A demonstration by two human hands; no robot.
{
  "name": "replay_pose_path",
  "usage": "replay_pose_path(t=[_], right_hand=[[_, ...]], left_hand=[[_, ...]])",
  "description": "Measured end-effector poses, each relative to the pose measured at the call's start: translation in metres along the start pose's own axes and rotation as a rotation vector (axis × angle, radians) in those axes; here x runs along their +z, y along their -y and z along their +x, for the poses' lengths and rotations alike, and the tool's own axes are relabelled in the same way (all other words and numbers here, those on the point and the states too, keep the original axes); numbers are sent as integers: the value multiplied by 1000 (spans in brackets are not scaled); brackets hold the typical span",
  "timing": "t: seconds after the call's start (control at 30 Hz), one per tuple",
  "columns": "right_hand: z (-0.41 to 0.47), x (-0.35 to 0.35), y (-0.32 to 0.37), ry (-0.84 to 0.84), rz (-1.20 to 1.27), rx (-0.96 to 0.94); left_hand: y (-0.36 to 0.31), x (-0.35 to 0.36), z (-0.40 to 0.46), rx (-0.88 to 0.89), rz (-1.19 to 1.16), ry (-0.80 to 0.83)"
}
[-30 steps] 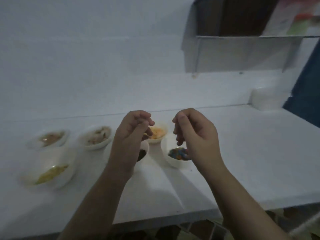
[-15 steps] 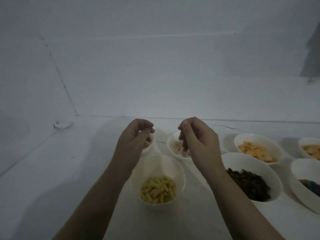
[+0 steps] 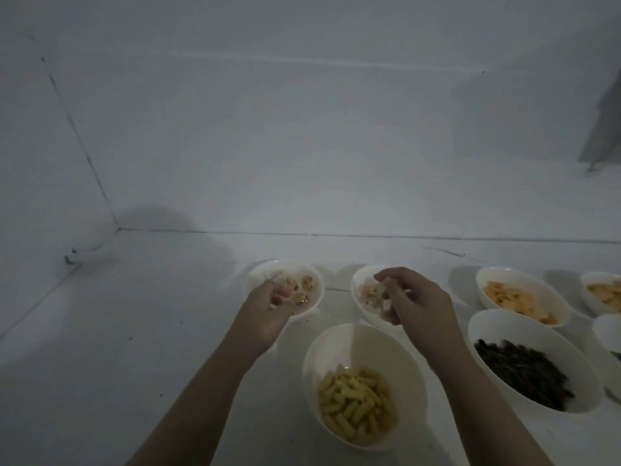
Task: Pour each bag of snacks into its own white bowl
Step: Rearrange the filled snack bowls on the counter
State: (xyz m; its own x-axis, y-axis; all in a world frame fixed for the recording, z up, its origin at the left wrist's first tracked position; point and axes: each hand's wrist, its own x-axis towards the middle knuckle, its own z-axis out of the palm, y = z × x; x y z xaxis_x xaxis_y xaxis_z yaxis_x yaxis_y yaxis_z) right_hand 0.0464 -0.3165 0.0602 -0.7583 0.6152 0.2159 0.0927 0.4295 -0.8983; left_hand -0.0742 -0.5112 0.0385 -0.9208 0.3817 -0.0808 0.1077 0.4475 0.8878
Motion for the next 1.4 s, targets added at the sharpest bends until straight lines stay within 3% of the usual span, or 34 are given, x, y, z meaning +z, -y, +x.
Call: replay_pose_path(t=[0.13, 0.27, 0.4, 0.5, 0.9, 1.23, 1.4], right_hand=[[-2, -1, -18, -7, -41, 140], [-9, 2, -23, -3, -30, 188], [-12, 4, -26, 11, -39, 177], [-11, 4, -27, 12, -47, 183], [4, 3, -39, 33, -50, 202], [25, 1, -77, -54, -213, 319], [41, 2, -99, -96, -194, 546]], left_hand=[[20, 3, 6, -214, -47, 4], [52, 2, 14, -240, 164, -70], [59, 12, 18, -424, -315, -32], [58, 22, 28, -494, -465, -8], [55, 51, 65, -523, -702, -62], [34, 52, 124, -450, -671, -33], [27, 55, 154, -439, -650, -24]])
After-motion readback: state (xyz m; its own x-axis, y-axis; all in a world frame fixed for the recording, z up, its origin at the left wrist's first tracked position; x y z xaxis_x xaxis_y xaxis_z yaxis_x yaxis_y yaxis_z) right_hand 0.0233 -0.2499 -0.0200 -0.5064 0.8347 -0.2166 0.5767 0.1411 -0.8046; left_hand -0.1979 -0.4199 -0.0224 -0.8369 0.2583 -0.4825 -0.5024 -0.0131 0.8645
